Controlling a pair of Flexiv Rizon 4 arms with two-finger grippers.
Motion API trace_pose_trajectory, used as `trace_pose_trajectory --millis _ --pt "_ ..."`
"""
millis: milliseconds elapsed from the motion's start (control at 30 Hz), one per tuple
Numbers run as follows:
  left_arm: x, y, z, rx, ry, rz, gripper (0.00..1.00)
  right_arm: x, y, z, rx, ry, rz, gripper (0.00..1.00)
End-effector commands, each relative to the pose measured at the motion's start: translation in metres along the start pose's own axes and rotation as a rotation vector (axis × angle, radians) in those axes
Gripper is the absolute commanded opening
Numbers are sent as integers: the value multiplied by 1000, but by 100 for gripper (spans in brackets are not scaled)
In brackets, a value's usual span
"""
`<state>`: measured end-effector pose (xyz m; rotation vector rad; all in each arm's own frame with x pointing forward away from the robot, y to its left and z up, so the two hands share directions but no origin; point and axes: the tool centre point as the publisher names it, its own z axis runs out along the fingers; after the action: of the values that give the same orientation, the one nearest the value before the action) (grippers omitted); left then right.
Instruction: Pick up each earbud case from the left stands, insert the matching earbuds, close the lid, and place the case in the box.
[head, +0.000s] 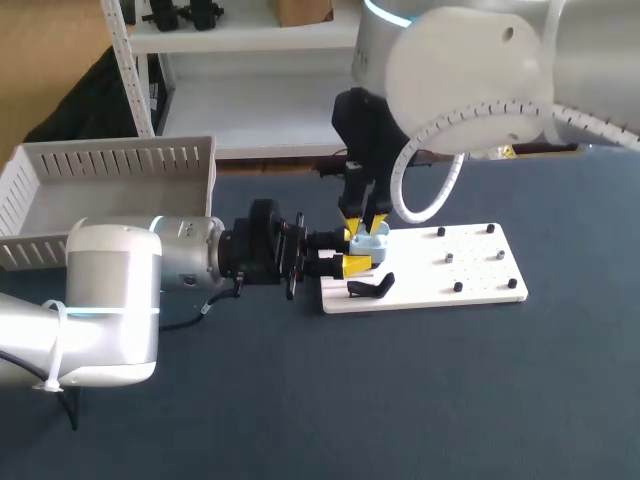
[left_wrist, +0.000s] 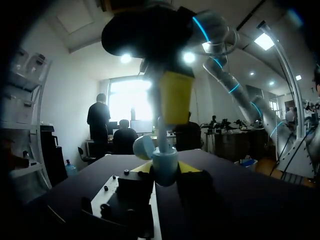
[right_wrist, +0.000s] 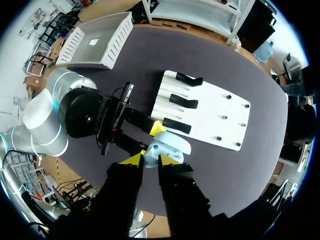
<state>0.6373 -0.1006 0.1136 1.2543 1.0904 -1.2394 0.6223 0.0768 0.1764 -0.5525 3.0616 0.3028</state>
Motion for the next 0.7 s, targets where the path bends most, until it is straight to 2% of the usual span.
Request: trace_pose_trajectory --millis 33,700 --pt "1 1 0 0 -2 1 0 0 0 -1 1 2 3 0" --pt "1 1 0 0 -2 1 0 -3 -3 3 5 3 10 0"
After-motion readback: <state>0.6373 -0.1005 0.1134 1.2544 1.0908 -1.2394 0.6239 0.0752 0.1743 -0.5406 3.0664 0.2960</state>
